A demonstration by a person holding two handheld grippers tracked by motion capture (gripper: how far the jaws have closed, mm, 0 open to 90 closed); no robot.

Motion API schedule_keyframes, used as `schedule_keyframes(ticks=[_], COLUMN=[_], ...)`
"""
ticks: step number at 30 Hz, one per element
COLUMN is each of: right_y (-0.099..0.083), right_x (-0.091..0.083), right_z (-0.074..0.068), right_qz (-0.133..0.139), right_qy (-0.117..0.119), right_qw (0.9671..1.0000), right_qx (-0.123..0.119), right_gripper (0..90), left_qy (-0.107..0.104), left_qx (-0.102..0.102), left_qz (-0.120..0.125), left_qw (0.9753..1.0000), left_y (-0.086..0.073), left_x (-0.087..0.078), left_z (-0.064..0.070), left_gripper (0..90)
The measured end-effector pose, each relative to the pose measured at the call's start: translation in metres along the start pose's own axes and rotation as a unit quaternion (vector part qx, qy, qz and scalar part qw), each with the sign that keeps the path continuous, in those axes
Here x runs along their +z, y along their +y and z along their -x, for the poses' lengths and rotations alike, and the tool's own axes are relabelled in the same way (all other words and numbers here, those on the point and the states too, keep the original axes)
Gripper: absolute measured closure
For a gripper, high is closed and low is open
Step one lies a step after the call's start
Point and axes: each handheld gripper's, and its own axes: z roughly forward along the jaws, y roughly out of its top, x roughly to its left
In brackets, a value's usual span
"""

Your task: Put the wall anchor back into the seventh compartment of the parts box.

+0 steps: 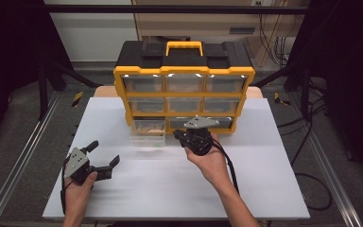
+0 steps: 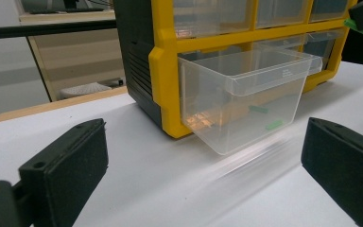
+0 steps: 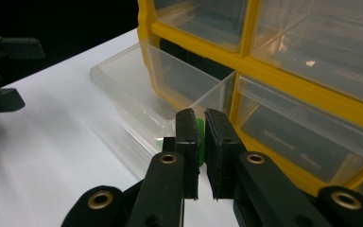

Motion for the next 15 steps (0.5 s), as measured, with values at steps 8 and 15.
schedule_keyframes(ticks=[8, 15], right_y=[0.013, 0.025], right_x=[-0.003, -0.005], right_z=[0.003, 0.001], right_qz=[0.012, 0.029], right_qy=[0.002, 0.008], right_qw=[0.9999, 0.9995], right_qx=[0.003, 0.005], right_gripper=[84.5, 84.5], left_qy=[0.001, 0.003], left_qx=[-0.001, 0.003], left_qz=[0.000, -0.003], left_qw=[1.0000, 1.0000], left_y=[-0.001, -0.001], left_x=[-0.002, -0.002], left_z=[0.000, 0.000], left_gripper=[1.3, 1.3])
